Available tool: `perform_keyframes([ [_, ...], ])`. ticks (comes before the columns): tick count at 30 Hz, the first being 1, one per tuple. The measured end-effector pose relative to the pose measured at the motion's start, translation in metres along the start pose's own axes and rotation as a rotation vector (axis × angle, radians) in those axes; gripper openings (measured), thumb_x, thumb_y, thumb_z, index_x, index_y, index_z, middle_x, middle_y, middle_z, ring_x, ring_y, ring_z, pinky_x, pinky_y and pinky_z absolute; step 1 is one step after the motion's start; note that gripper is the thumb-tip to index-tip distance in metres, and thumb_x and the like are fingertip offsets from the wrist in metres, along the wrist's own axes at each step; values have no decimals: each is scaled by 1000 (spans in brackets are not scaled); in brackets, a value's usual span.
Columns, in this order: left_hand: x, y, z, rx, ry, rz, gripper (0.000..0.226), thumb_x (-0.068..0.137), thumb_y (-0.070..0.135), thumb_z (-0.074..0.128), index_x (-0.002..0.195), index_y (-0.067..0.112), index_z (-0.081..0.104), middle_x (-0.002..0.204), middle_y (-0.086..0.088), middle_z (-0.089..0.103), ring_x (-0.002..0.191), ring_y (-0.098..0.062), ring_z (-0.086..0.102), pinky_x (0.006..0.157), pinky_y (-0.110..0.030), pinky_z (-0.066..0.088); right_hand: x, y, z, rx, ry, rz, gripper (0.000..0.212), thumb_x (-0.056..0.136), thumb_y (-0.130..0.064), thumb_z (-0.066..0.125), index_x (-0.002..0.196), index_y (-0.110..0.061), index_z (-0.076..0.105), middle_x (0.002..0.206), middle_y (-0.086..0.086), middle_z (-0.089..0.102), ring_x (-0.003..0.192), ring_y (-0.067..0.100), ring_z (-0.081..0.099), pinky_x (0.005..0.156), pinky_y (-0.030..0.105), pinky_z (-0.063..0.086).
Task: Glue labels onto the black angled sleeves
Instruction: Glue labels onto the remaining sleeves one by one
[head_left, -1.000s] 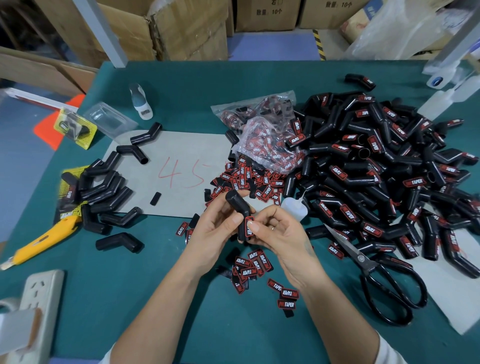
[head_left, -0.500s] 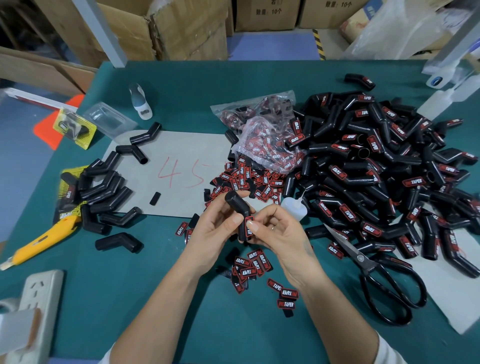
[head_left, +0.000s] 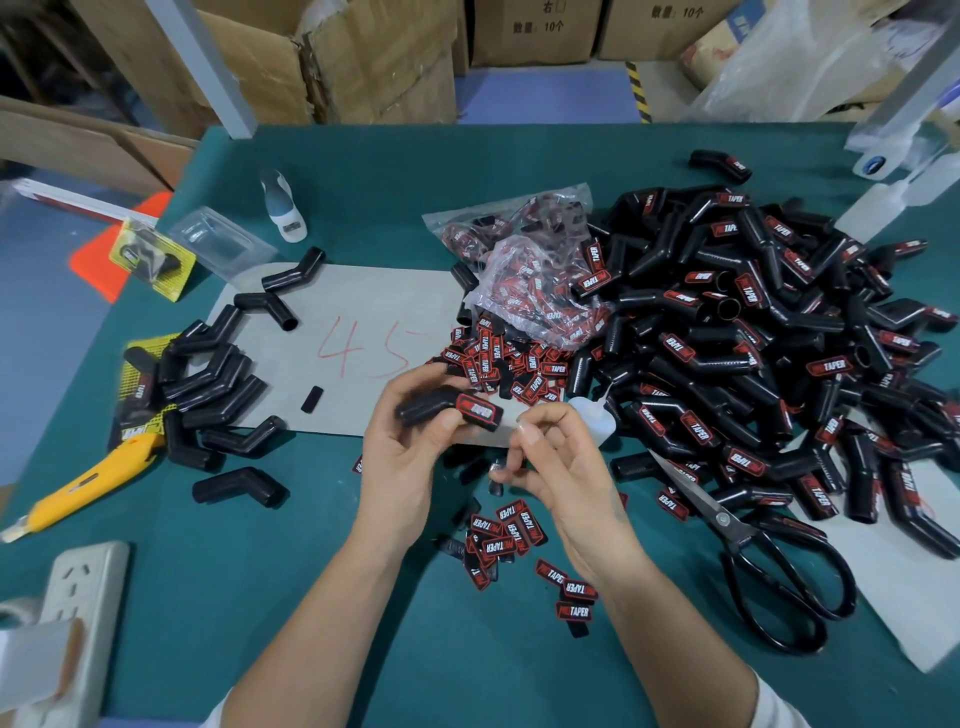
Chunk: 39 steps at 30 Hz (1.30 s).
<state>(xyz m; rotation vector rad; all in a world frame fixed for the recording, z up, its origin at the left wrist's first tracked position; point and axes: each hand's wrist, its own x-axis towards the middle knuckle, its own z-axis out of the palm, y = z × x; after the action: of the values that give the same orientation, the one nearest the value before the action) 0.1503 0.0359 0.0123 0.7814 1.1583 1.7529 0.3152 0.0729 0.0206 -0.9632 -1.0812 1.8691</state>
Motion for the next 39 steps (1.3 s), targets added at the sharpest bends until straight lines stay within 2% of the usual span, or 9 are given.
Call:
perform_keyframes([
  [4, 1, -1, 0, -8, 76, 32, 35, 92, 14, 73, 125, 23, 67, 124, -9, 71, 115, -25, 68, 90, -34, 60, 2, 7, 7, 35, 20, 18, 20, 100, -29, 60, 106, -10, 64, 91, -2, 67, 80, 12, 62, 84, 34, 60],
  [8, -1, -3, 2, 42, 55, 21, 33, 95, 11, 70, 126, 22, 67, 127, -11, 70, 119, -26, 67, 91, -31, 59, 3, 11, 14, 70, 81, -34, 14, 100, -32, 63, 106, -25, 74, 98, -1, 69, 85, 12, 63, 86, 34, 59],
  [11, -2, -5, 3, 80, 47, 12, 34, 98, 3, 65, 126, 22, 67, 127, -11, 71, 120, -27, 68, 93, -31, 59, 3, 10, 17, 52, 102, -59, 20, 95, -42, 66, 107, -29, 75, 96, -3, 69, 86, 11, 62, 86, 33, 59],
  [14, -3, -6, 3, 135, 33, 13, 29, 98, 10, 68, 126, 17, 66, 128, -9, 71, 121, -30, 68, 99, -40, 58, 3, 9, 15, -11, 118, -77, 26, 92, -44, 70, 109, -26, 75, 92, -5, 70, 87, 11, 66, 87, 34, 60],
  [17, -5, -7, 3, 189, 9, 13, 28, 96, 18, 71, 123, 19, 68, 128, -10, 72, 121, -34, 68, 106, -53, 52, 4, 10, 13, -54, 120, -104, 21, 92, -35, 75, 107, -22, 76, 106, 15, 71, 95, 20, 69, 85, 32, 60],
  [19, -6, -5, 5, 198, -2, 7, 28, 94, 19, 73, 121, 22, 70, 127, -9, 72, 121, -33, 68, 107, -48, 53, 5, 10, 13, -58, 132, -122, 11, 90, -29, 76, 101, -26, 78, 109, 22, 67, 94, 18, 67, 82, 30, 59],
  [22, -8, -2, 9, 161, -29, 17, 28, 93, 17, 73, 120, 24, 70, 126, -8, 74, 120, -29, 70, 102, -34, 55, 6, 12, 12, -64, 150, -145, 9, 89, -26, 78, 96, -23, 78, 106, 23, 67, 91, 18, 66, 81, 31, 59],
  [28, -9, -2, 10, 121, -28, 28, 25, 94, 12, 71, 118, 18, 70, 124, -11, 75, 120, -31, 70, 101, -33, 55, 7, 15, 9, -88, 161, -180, 13, 87, -30, 81, 95, -20, 79, 102, 4, 68, 88, 17, 71, 84, 33, 60],
  [39, -9, -1, 11, 123, -34, 46, 25, 94, 12, 72, 115, 25, 72, 123, -7, 76, 120, -31, 70, 101, -34, 56, 10, 19, 7, -95, 157, -212, 8, 86, -33, 81, 90, -26, 79, 99, -6, 66, 89, 17, 72, 85, 34, 60],
])
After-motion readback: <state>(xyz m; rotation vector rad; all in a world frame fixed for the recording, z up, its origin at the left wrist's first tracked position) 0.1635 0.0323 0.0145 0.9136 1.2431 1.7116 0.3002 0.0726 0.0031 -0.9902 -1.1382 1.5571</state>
